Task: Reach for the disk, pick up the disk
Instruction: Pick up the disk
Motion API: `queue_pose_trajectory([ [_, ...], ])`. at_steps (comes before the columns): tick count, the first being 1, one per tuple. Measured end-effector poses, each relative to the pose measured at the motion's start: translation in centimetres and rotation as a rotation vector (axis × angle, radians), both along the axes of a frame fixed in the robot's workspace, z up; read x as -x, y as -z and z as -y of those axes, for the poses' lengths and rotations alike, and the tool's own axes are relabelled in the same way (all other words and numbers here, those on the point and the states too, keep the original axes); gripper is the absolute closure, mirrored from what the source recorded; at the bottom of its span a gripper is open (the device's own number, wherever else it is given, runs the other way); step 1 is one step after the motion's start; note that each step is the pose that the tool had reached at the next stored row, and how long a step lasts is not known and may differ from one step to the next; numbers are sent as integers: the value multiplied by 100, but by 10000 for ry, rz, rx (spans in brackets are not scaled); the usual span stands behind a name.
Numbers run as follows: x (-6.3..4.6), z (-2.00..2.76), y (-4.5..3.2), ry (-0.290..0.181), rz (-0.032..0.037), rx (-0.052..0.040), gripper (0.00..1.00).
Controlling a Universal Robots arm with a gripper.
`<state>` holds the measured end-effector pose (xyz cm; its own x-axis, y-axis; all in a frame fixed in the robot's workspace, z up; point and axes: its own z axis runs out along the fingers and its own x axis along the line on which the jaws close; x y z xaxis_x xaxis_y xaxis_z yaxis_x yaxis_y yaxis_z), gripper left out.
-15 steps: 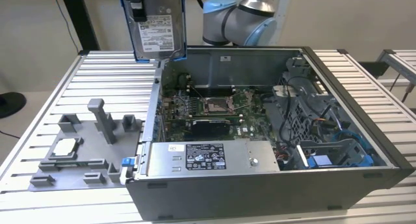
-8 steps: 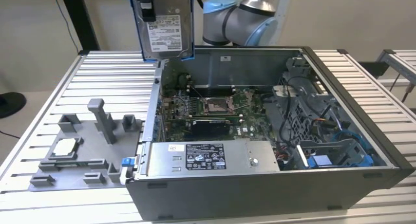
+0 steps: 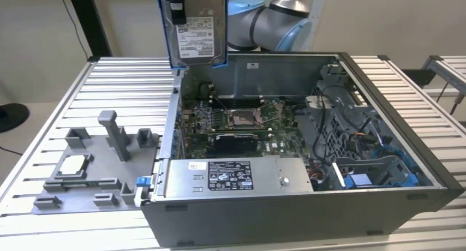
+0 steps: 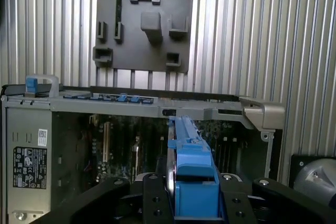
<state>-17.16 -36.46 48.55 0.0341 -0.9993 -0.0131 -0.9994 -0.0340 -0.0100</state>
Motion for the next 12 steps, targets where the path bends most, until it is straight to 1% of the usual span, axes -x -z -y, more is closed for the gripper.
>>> queue_pose_trajectory([
  [12, -301, 0, 0, 0, 4, 0, 100],
])
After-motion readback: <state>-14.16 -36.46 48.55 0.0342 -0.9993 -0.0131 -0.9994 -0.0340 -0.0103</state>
